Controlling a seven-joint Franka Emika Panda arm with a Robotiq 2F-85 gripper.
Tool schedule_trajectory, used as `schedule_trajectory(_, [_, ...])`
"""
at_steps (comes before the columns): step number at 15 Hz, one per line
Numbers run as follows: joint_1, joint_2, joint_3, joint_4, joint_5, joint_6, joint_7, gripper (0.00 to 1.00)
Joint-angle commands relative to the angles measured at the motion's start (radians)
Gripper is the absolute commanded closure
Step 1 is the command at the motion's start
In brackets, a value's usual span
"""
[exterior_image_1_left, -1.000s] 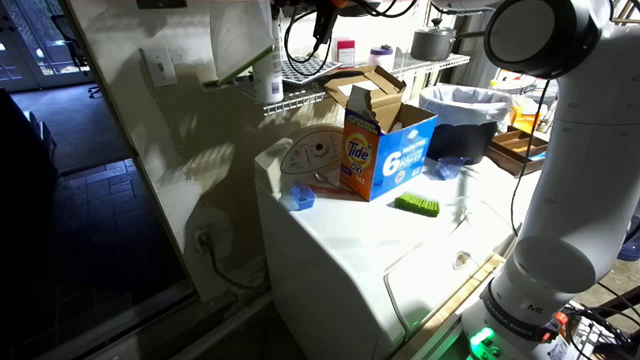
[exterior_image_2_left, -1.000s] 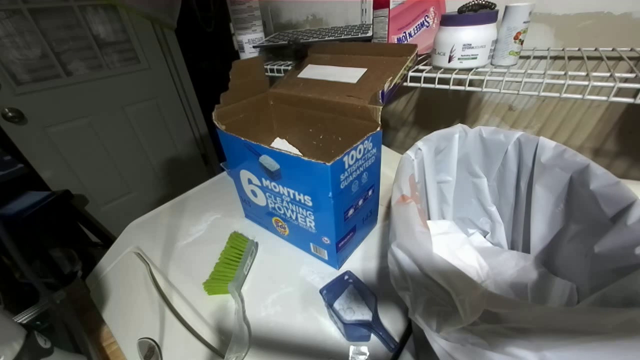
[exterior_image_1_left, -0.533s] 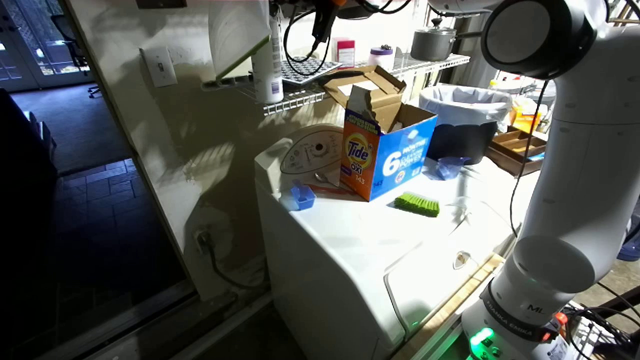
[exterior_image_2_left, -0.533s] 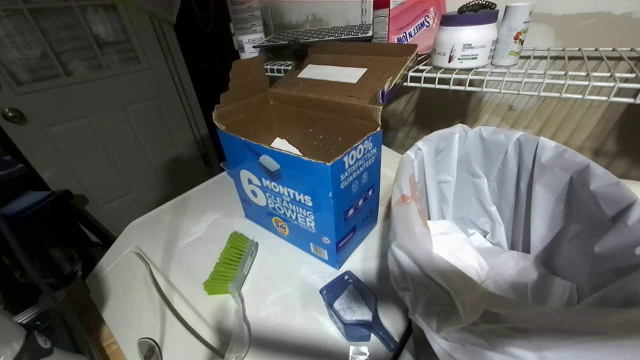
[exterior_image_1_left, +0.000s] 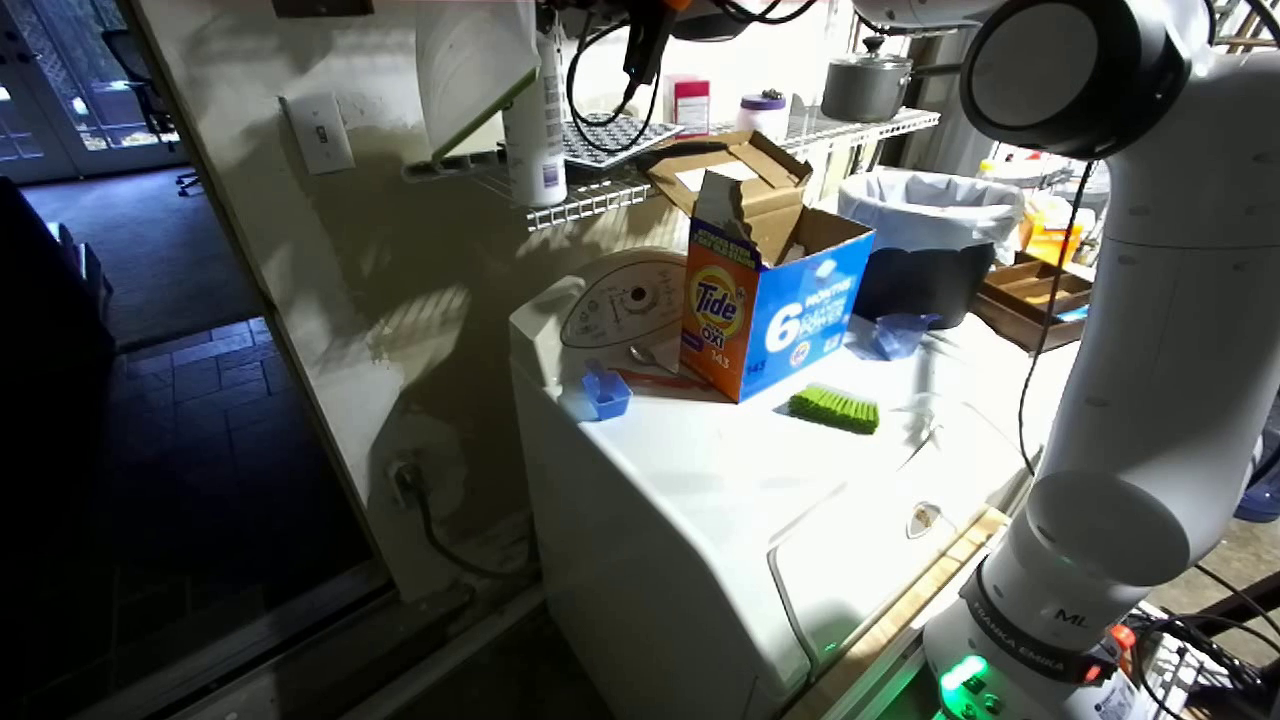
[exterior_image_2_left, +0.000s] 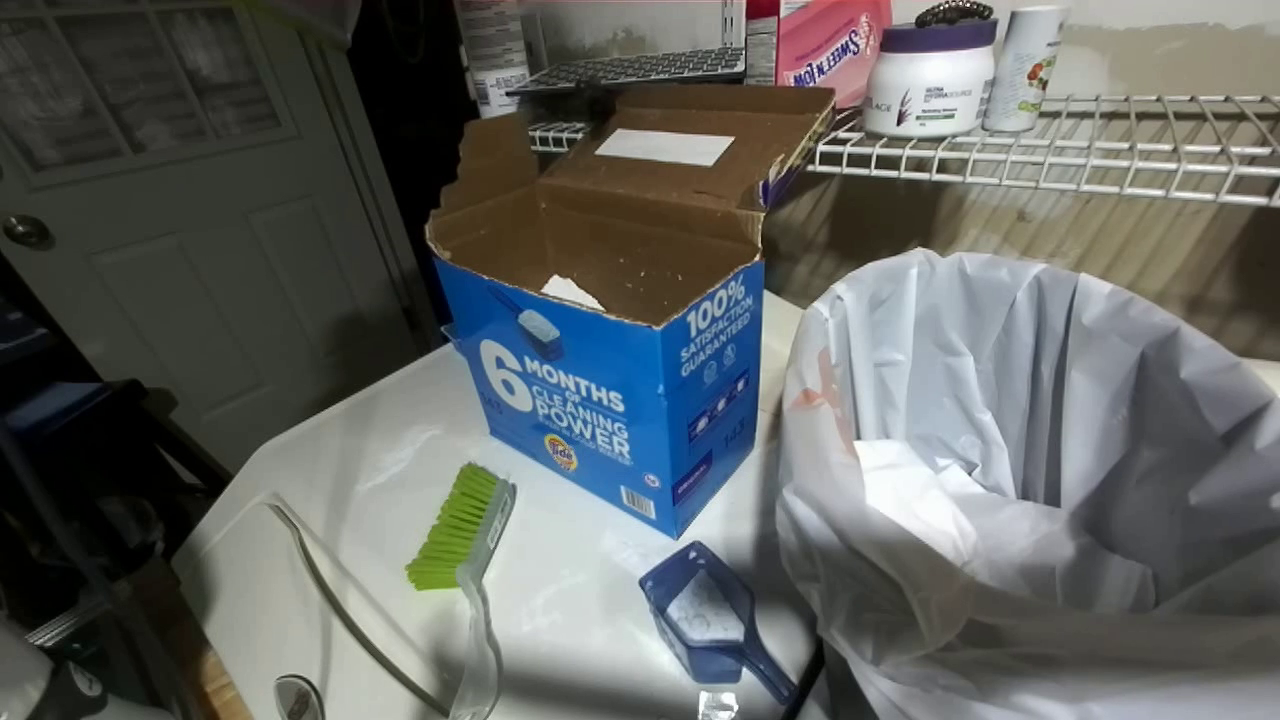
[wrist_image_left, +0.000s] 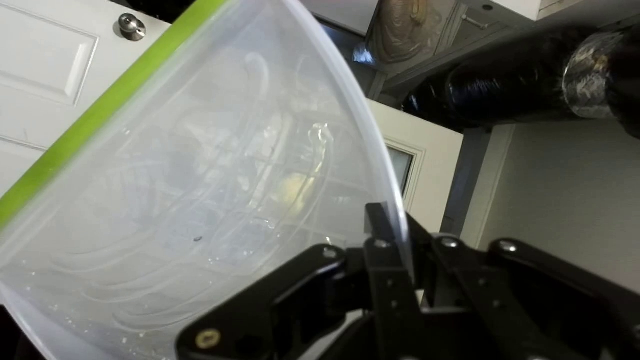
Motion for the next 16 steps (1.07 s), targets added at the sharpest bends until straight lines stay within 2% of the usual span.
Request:
schedule_trajectory(1, [-0.008,0.023,0.007,0.036,0.006,0.03,0.054,0.98])
schedule_trajectory(4, [-0.006,0.024,0.002,0.039,-0.017,0.044,0.049,0.98])
schedule_trajectory(5, [-0.006,0.024,0.002,0.04,-0.02,0.046,0.049,0.92])
schedule_trajectory(7, [-0.007,0.026,0.003,0.04,-0.019,0.052,0.051,0.7])
schedule_trajectory(16, [-0.013,0.021,0.002,0.035,-0.028,0.099,0.067,0.08])
